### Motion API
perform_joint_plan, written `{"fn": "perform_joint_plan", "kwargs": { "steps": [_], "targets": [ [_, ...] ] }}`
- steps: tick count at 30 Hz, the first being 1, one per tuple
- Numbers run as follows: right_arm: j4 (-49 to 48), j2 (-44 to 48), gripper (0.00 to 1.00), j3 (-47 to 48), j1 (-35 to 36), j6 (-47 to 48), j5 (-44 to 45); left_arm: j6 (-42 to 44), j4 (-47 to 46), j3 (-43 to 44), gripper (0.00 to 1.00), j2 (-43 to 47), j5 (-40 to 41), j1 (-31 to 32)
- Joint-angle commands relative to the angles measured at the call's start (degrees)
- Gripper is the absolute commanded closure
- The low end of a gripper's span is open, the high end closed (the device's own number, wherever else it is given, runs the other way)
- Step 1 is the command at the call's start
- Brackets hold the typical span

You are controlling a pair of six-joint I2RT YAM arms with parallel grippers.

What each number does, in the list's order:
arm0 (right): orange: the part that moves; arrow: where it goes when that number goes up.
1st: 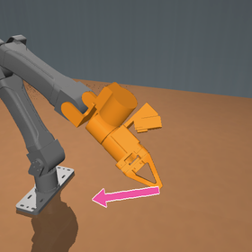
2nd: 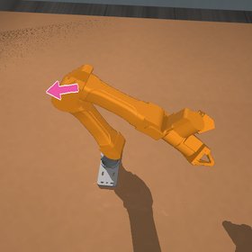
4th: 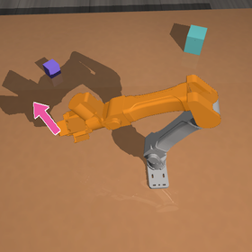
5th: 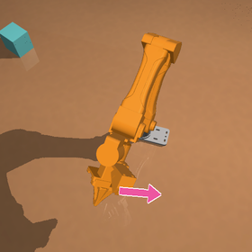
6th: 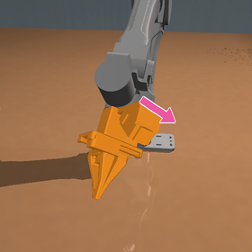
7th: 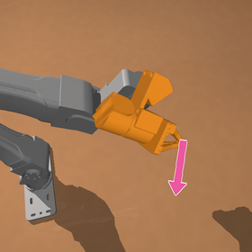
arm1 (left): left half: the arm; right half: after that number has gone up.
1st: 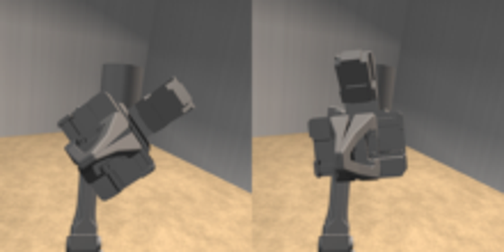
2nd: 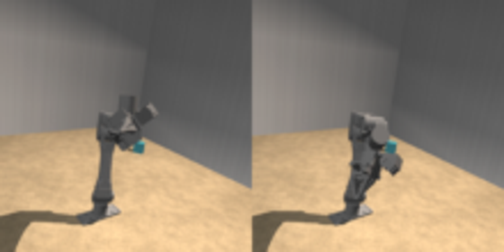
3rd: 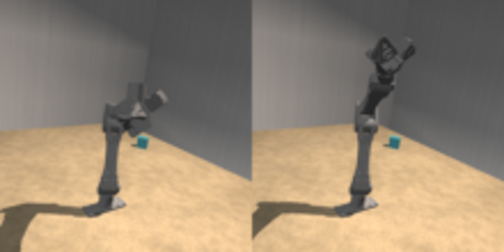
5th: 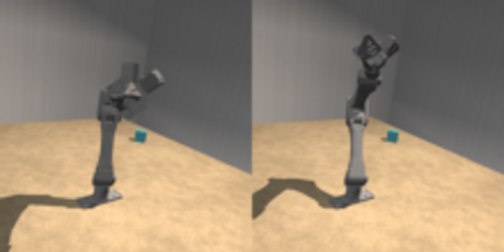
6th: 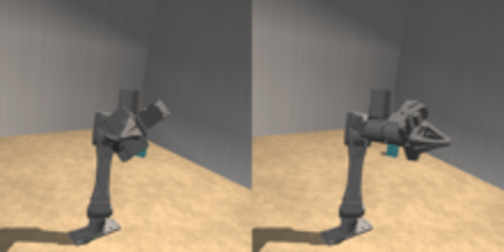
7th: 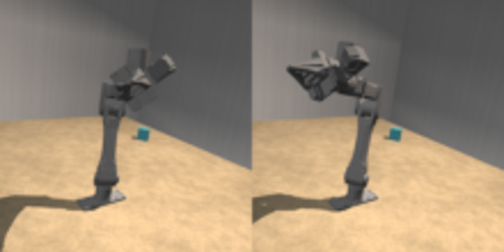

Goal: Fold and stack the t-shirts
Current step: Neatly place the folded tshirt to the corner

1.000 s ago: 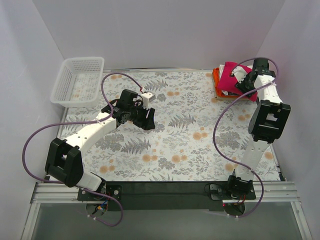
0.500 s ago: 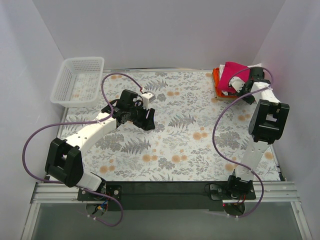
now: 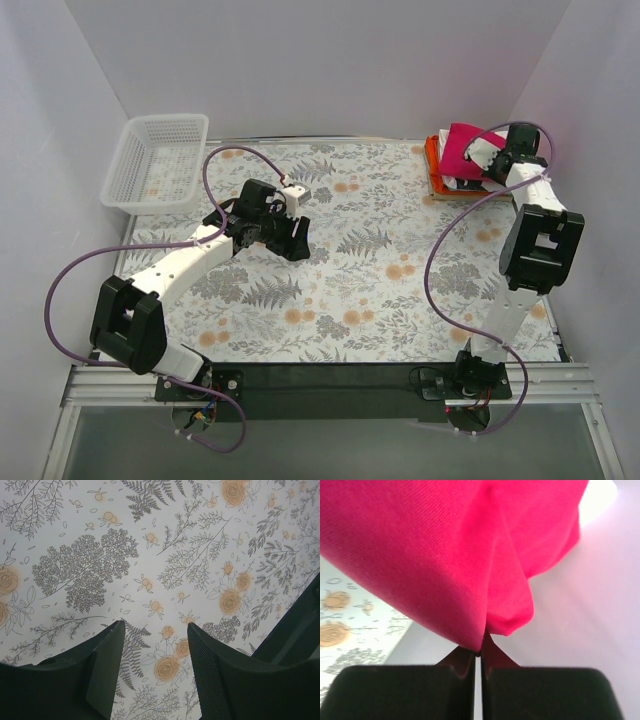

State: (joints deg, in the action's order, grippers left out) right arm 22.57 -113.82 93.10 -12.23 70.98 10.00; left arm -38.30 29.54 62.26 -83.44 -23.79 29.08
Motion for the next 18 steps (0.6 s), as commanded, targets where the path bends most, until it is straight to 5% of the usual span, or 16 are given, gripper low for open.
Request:
{"fn": "perform_joint_plan", "kwargs": {
  "steps": [1,14,18],
  "targets": [
    [-4.5,2.5,0.99,-1.1,-1.4,6.5,1.2,0.9,0.2,-0.3,0.5,2.1,-0.1,-0.2],
    [-11.1,3.9,0.98,-9.9,-3.2,11.2,1.3,1.3,0.6,0.3,0.5,1.4,0.3,-0.2],
    [-12.1,4.8,0.72,-10.7,-3.2,11.6,1.8,0.6,1.1,1.1,0.47,1.4,0.8,-0.4]
  ]
}}
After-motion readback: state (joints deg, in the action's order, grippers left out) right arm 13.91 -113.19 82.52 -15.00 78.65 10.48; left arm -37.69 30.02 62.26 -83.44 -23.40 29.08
